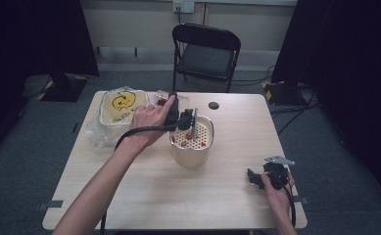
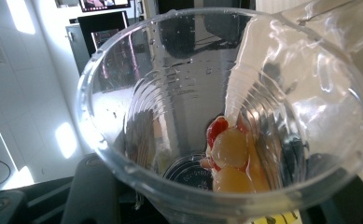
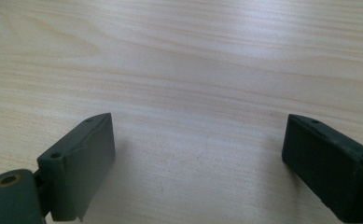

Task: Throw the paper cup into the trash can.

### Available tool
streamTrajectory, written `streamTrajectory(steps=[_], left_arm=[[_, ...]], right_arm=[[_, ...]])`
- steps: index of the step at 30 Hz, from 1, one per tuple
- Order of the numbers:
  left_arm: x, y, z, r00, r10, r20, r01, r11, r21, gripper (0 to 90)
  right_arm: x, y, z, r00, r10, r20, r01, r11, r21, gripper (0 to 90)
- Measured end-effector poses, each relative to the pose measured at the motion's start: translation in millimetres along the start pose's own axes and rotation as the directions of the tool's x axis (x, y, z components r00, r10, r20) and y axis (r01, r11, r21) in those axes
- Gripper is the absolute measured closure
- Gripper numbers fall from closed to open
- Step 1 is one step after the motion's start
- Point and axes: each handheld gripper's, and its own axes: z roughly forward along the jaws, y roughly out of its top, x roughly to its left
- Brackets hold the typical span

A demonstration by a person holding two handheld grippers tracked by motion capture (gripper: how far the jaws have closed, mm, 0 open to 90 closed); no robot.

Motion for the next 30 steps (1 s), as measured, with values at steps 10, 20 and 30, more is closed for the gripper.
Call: streamTrajectory(steps=[10, 20, 30], left_arm=[[2.2, 4.3, -2.6, 0.9902, 0.124, -0.066, -0.122, 0.9922, 0.022, 43.8], [-7.8, 11.0, -6.7, 0.9221, 0.352, -0.161, -0.343, 0.9359, 0.082, 44.2], [-19.3, 17.3, -9.2, 0.7997, 0.563, -0.207, -0.543, 0.8261, 0.152, 44.6]], right_arm=[[0.1, 0.0, 0.1, 1.0000, 0.000, 0.001, 0.000, 1.000, 0.000, 8.6], [0.1, 0.0, 0.1, 1.0000, 0.001, 0.000, -0.001, 1.000, 0.000, 8.7], [0.1, 0.0, 0.2, 1.0000, 0.001, 0.000, -0.001, 1.000, 0.000, 8.7]])
